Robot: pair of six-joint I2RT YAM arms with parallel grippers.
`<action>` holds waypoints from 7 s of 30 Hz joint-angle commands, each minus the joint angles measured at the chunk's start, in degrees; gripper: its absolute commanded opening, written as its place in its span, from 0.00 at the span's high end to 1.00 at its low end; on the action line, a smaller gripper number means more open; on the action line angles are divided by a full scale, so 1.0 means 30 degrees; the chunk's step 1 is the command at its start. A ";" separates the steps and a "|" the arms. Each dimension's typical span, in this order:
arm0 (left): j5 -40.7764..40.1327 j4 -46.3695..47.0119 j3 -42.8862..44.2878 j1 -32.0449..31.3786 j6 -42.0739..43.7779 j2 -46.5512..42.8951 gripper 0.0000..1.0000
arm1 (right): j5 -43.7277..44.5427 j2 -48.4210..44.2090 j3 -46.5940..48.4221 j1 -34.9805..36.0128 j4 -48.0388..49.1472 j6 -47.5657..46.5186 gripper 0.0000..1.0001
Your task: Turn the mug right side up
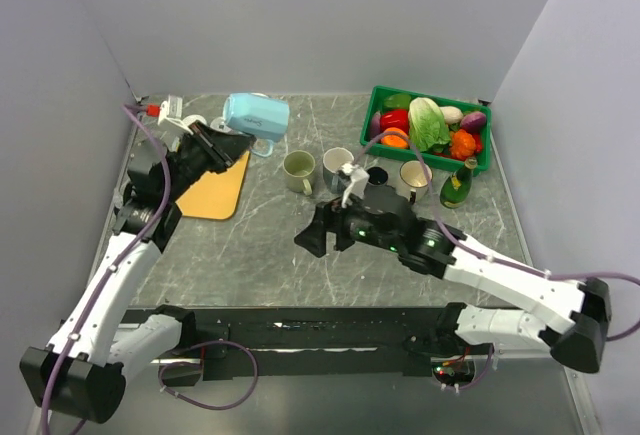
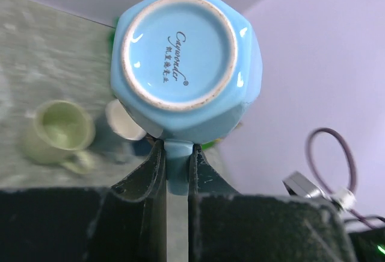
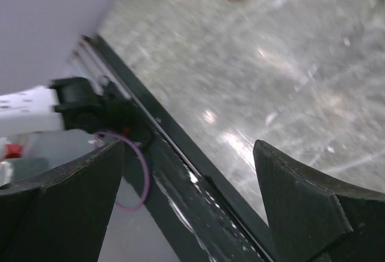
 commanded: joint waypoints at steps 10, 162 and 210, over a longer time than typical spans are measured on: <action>0.0345 0.9777 -0.2009 -0.4175 -0.8937 -0.0924 0.99 | 0.1128 -0.4793 -0.1727 0.0089 0.8649 -0.0203 0.03; -1.3278 -0.3843 -0.2101 -1.0683 0.0290 -0.0780 0.04 | 1.3527 -0.7692 -0.5888 -0.5536 -0.5734 0.3929 0.03; -1.3959 -0.8505 1.3899 0.0243 0.4334 2.1107 0.50 | 1.1913 -1.2469 -0.4246 -0.5565 -0.7580 0.3459 0.03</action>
